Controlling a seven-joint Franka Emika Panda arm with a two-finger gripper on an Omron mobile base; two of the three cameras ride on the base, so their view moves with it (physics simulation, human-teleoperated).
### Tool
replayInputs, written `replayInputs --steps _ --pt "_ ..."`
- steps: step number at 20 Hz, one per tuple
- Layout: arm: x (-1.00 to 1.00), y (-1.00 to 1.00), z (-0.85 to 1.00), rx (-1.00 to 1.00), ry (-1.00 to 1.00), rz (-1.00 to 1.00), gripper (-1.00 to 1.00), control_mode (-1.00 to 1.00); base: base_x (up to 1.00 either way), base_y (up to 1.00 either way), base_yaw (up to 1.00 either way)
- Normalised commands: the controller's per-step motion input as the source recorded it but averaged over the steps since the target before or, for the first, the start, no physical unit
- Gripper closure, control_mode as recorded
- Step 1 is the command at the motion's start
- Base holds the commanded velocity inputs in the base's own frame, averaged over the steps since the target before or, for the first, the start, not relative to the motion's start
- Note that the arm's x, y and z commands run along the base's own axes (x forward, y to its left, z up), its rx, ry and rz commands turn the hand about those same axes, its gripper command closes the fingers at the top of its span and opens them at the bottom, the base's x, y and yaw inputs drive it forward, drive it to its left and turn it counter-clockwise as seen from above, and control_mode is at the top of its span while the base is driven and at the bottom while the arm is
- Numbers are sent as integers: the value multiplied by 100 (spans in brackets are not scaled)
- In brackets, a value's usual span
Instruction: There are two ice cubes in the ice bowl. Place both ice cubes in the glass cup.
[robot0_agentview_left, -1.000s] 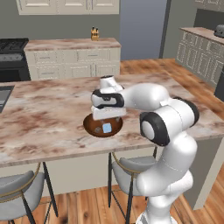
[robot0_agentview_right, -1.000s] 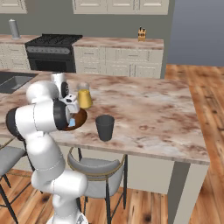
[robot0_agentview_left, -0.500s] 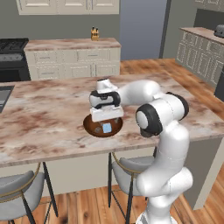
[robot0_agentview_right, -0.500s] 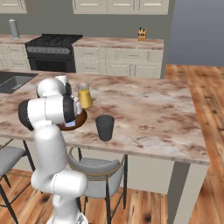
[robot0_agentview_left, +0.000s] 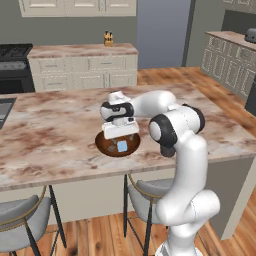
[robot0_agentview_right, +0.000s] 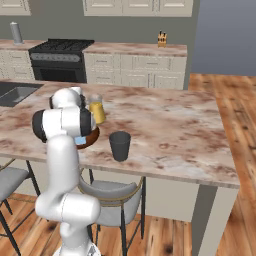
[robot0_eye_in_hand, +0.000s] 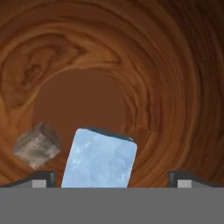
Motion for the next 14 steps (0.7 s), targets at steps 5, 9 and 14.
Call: replayInputs --steps 5,9,14 --pt "8 2 -20 -3 12 0 -100 -100 0 0 0" --pt "-7 0 -6 -1 3 0 -100 -100 0 0 0" --pt "-1 0 -6 0 4 0 -100 -100 0 0 0"
